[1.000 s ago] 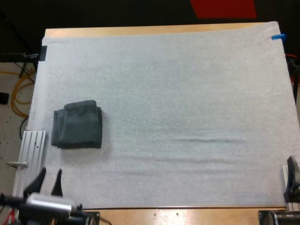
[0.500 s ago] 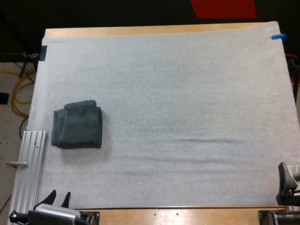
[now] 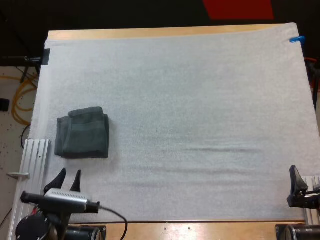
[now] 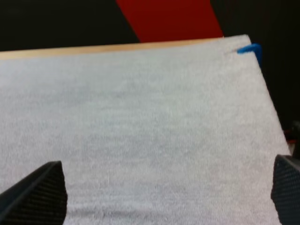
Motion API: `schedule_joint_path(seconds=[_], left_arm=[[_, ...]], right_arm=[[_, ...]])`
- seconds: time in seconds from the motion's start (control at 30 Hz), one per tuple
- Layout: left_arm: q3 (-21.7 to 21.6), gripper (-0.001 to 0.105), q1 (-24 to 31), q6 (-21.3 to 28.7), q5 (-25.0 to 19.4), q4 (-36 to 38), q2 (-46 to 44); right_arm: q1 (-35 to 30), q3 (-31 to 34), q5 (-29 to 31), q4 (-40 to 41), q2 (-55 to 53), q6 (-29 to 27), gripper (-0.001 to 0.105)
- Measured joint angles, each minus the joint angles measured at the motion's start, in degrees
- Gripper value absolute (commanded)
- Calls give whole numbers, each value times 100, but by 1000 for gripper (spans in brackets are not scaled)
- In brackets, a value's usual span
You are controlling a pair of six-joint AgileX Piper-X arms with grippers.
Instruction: Pick towel from pile fold and stack
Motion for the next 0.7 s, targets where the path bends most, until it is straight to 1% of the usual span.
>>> schedule_joint_path(seconds=[0.13, 0.23, 0.4, 0.7], left_arm=[[415, 32, 0, -167, 24, -135, 0], [612, 32, 0, -265, 31, -124, 4], [632, 32, 0, -272, 67, -178, 10], [632, 32, 0, -286, 67, -201, 10]], right_arm=[[0, 112, -71, -10, 0, 0, 86], [0, 241, -127, -35, 0, 0, 86], [0, 522, -125, -35, 8, 58, 86], [0, 531, -125, -35, 8, 115, 86]])
